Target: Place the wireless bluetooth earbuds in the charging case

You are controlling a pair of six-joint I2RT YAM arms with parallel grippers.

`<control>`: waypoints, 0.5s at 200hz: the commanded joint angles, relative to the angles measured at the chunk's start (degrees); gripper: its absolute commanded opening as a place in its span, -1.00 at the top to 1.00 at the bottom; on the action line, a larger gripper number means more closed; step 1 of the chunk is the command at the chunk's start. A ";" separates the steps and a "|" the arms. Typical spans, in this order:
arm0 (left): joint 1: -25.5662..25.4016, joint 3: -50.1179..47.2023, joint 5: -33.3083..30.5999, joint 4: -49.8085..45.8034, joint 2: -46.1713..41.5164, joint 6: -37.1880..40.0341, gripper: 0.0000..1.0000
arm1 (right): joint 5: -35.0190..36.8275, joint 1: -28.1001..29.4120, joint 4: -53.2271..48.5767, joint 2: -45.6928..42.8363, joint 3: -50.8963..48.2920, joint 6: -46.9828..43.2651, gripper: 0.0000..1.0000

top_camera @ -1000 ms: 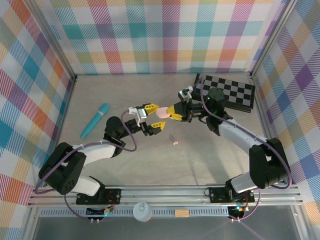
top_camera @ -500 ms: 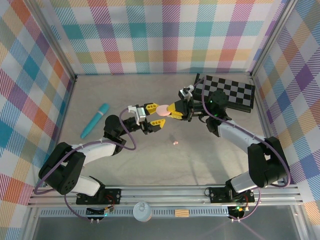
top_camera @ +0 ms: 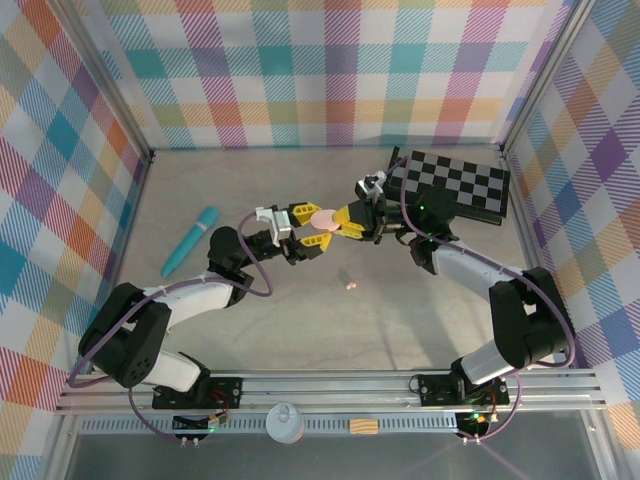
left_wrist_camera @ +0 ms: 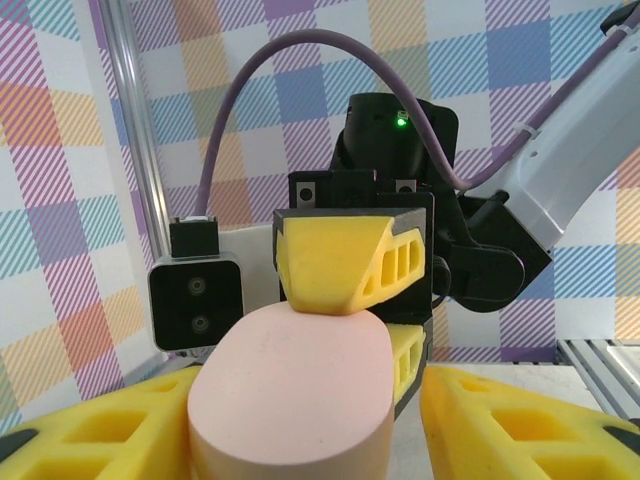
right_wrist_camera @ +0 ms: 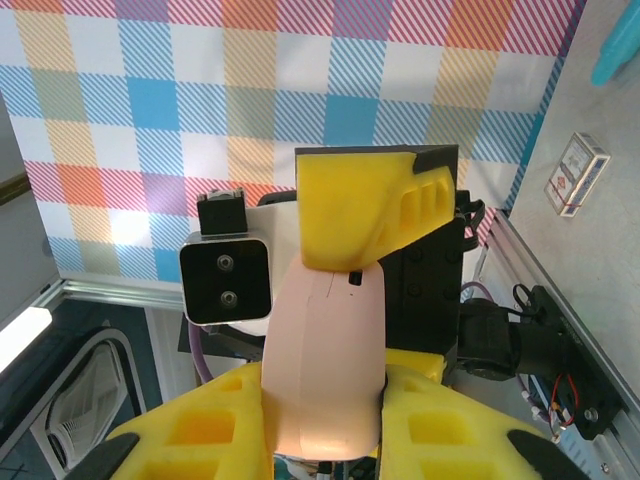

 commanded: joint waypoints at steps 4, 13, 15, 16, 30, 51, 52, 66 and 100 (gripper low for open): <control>0.33 1.19 2.13 3.39 0.82 -0.58 -0.16 | 1.27 -0.07 4.11 -0.13 -0.41 0.98 0.87; 0.33 1.27 2.09 3.39 1.02 -0.58 -0.17 | 1.16 -0.09 4.04 -0.30 -0.41 0.91 0.87; 0.33 1.27 2.09 3.39 1.01 -0.58 -0.17 | 1.15 -0.12 3.99 -0.33 -0.41 0.92 0.87; 0.33 1.27 2.05 3.39 0.98 -0.58 -0.17 | 1.13 -0.08 3.99 -0.38 -0.41 0.89 0.87; 0.33 1.51 2.25 3.39 1.25 -0.67 -0.17 | 1.04 -0.07 2.43 -0.80 -0.32 -0.11 0.87; 0.33 1.89 2.52 3.39 1.26 -1.11 -0.15 | 1.00 -0.04 -0.29 -1.39 -0.50 -1.93 0.87; 0.33 1.89 2.48 3.39 1.28 -1.15 -0.15 | 1.02 -0.09 -0.34 -1.48 -0.50 -1.94 0.87; 0.33 2.11 2.77 3.39 1.15 -1.28 -0.10 | 1.09 0.04 -0.24 -1.40 -0.64 -1.87 0.87; 0.33 2.22 3.11 3.39 1.12 -1.64 0.04 | 1.13 0.00 0.14 -1.64 -0.68 -1.87 0.88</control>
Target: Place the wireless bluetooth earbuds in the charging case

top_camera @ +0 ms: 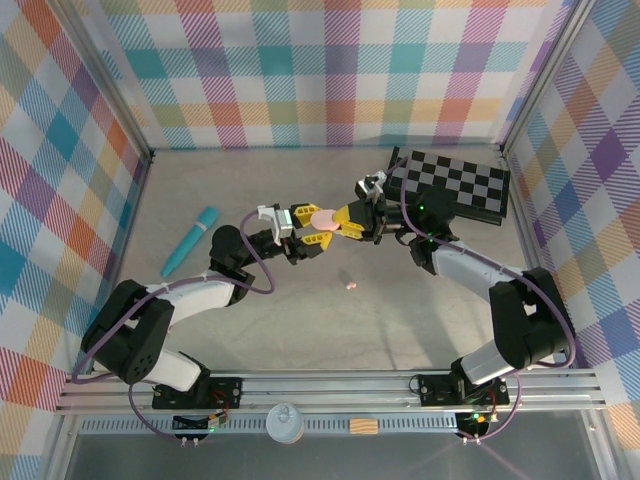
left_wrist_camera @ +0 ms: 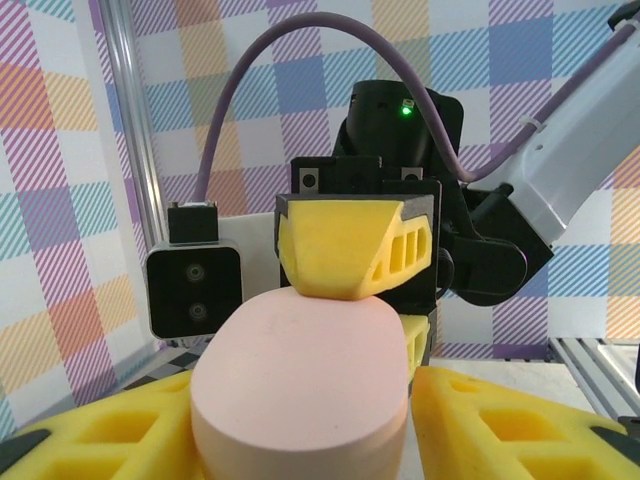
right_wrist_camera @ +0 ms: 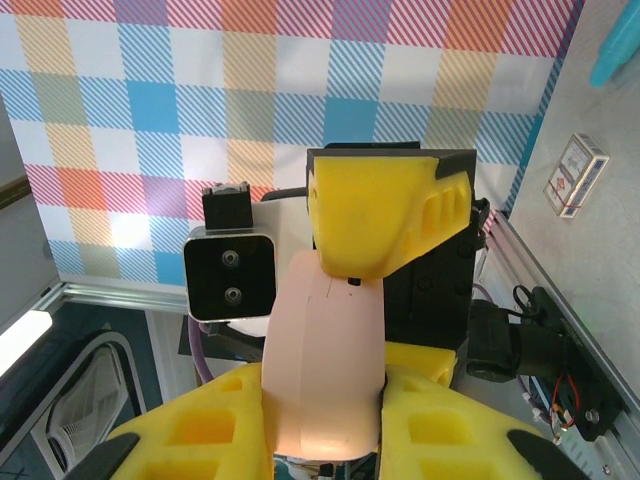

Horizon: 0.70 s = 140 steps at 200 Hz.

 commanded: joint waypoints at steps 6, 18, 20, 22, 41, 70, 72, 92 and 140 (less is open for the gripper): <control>0.33 1.65 2.86 3.44 0.22 -0.39 0.04 | 0.93 0.10 1.01 -1.51 -0.57 -1.33 0.88; 0.33 1.56 2.73 3.44 0.43 -0.53 0.01 | 0.90 0.05 1.40 -1.77 -0.57 -1.22 0.88; 0.33 1.52 2.66 3.44 0.40 -0.52 0.00 | 0.93 0.00 1.53 -1.81 -0.57 -1.28 0.88; 0.33 1.51 2.65 3.44 0.39 -0.54 -0.02 | 0.92 0.04 1.56 -1.86 -0.57 -1.29 0.88; 0.33 1.56 2.62 3.48 0.42 -0.82 -0.05 | 0.82 0.11 0.61 -2.67 -0.51 -2.08 0.88; 0.33 1.65 2.24 3.44 0.39 -1.07 -0.06 | 0.74 0.20 -1.44 -3.40 -0.41 -3.67 0.88; 0.33 1.65 2.34 3.44 0.41 -1.03 -0.06 | 0.67 0.22 -1.40 -3.40 -0.40 -3.67 0.88; 0.34 1.96 2.49 3.46 0.55 -1.48 -0.06 | 0.80 0.22 -1.64 -3.50 -0.29 -3.77 0.88; 0.33 2.12 3.14 3.44 -0.09 -2.06 0.07 | 0.78 0.50 -1.81 -3.44 -0.46 -3.85 0.88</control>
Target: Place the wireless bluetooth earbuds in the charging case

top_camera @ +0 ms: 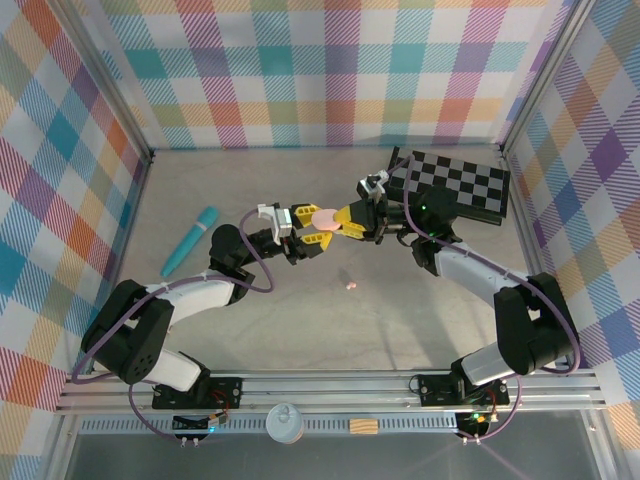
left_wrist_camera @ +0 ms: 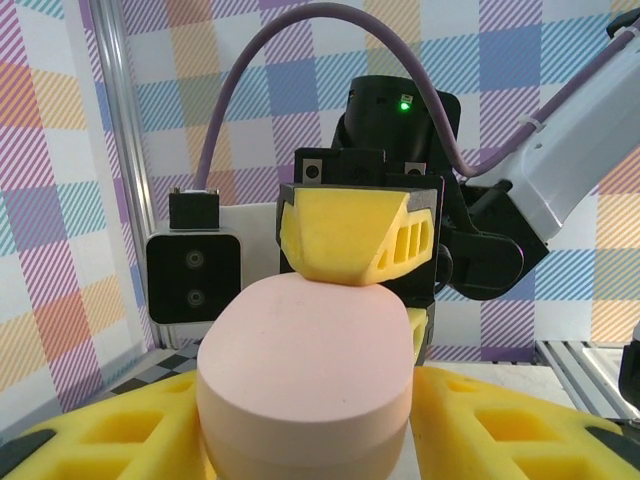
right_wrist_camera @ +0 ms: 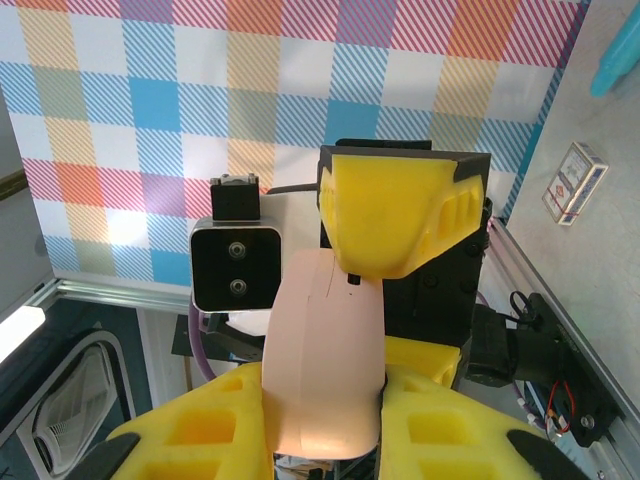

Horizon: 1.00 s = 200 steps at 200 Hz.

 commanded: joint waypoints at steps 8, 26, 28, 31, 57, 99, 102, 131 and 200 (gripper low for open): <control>0.29 1.71 2.23 3.41 -0.12 -0.64 0.09 | 0.46 0.42 0.69 -1.41 -0.33 -1.64 0.88; 0.28 1.55 2.24 3.41 -0.19 -0.64 0.17 | 0.55 0.42 0.69 -1.31 -0.40 -1.51 0.88; 0.27 1.50 2.31 3.41 -0.21 -0.64 0.17 | 0.63 0.42 0.75 -1.30 -0.41 -1.47 0.88; 0.29 1.53 2.27 3.41 -0.22 -0.67 0.17 | 0.65 0.44 0.73 -1.30 -0.41 -1.53 0.88; 0.20 1.37 2.16 3.41 -0.23 -0.47 0.11 | 0.80 0.51 1.54 -1.39 -0.16 -1.00 0.88; 0.20 1.45 2.16 3.36 0.20 -0.31 0.07 | 0.83 0.60 1.80 -1.57 -0.03 -0.79 0.88; 0.20 1.48 2.16 3.40 0.29 -0.30 0.07 | 0.77 0.55 1.85 -1.51 0.02 -0.80 0.88; 0.23 1.61 2.36 3.33 0.62 -0.29 0.07 | 0.94 0.56 2.18 -1.08 -0.24 -0.53 0.88; 0.11 1.63 2.72 3.24 0.80 -0.42 0.33 | 1.14 0.55 -0.61 -1.21 0.32 -2.41 0.43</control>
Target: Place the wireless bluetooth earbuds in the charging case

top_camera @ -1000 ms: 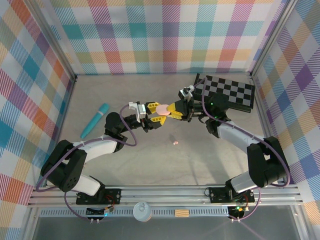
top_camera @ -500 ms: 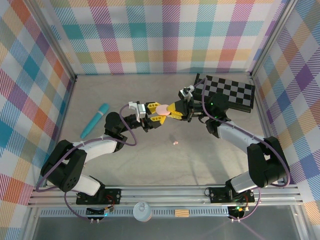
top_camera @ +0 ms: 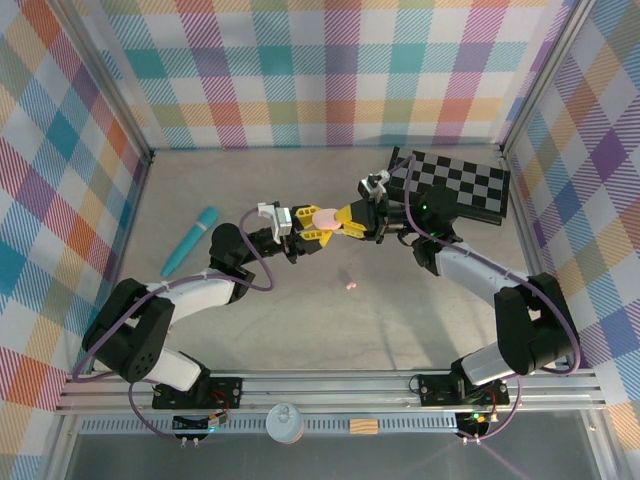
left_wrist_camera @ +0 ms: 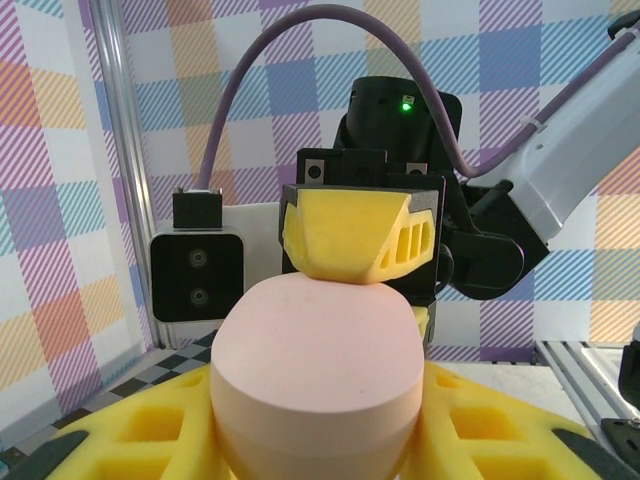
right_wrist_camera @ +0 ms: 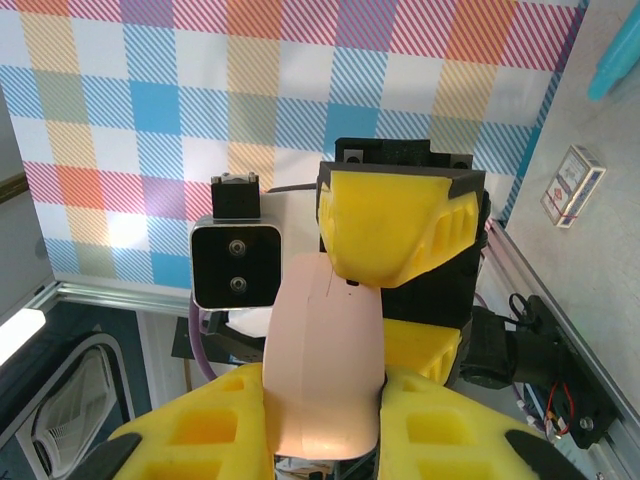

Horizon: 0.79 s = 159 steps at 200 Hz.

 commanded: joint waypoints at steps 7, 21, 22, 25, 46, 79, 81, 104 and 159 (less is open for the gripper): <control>0.02 1.14 1.94 3.18 0.33 -0.12 0.34 | 1.07 0.39 -1.75 -1.41 0.63 -3.45 0.31; 0.07 0.87 1.70 3.13 0.07 -0.34 0.34 | 0.84 0.40 -7.90 -2.48 1.48 -8.33 0.07; 0.07 0.78 1.66 3.15 0.03 -0.36 0.34 | 0.86 0.40 -8.77 -2.62 1.61 -8.90 0.05; 0.07 0.78 1.61 3.09 -0.04 -0.49 0.34 | 0.82 0.39 -11.32 -2.97 1.95 -10.73 0.00; 0.33 0.30 1.27 2.76 -0.67 -2.43 0.35 | 2.58 0.30 -34.85 -6.59 5.69 -28.47 -0.37; 1.65 -1.43 0.44 1.08 -1.39 -6.28 0.36 | 8.23 0.24 -69.66 -8.94 15.97 -59.41 -0.71; 1.81 -1.60 0.36 0.94 -1.34 -6.49 0.36 | 8.85 0.29 -70.98 -8.91 16.63 -61.08 -0.71; 2.36 -2.68 1.20 -1.57 -1.85 -8.44 0.36 | 14.85 0.41 -82.48 -8.90 21.27 -76.23 -0.72; 2.45 -3.52 3.55 -10.48 -6.39 -8.35 0.36 | 22.78 4.33 -93.70 -5.55 30.05 -101.77 -0.75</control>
